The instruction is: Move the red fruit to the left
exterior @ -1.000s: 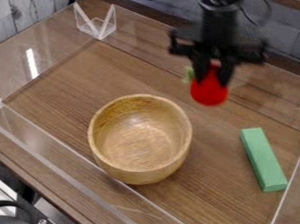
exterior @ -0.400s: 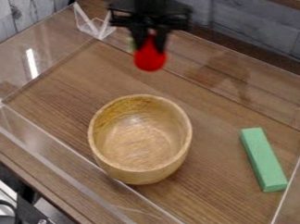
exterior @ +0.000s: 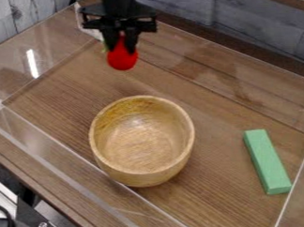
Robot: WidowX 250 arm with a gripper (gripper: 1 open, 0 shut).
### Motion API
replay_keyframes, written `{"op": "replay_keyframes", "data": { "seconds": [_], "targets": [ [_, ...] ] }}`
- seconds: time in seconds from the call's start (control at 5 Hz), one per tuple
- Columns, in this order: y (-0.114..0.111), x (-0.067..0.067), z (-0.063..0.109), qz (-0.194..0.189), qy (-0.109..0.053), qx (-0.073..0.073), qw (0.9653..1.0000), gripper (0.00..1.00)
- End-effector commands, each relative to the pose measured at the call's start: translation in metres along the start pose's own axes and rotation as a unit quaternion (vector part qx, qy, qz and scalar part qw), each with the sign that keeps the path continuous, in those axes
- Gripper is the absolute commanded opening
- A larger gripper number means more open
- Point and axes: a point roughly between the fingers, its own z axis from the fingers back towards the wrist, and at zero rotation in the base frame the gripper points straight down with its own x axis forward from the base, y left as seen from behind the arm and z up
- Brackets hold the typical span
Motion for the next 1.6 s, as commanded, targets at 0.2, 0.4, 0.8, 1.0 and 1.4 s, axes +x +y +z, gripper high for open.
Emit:
{"op": "replay_keyframes", "data": {
  "seconds": [0.2, 0.4, 0.8, 1.0, 1.4],
  "targets": [
    [0.003, 0.012, -0.006, 0.014, -0.038, 0.021, 0.999, 0.0],
    [0.007, 0.015, -0.016, 0.02, -0.037, 0.03, 0.9987, 0.0],
    [0.024, 0.024, -0.023, 0.039, -0.033, 0.042, 0.9978, 0.0],
    [0.035, 0.029, -0.023, 0.053, -0.03, 0.049, 0.9969, 0.0],
    [0.067, 0.036, -0.032, 0.056, -0.021, 0.049, 0.997, 1.0]
  ]
}}
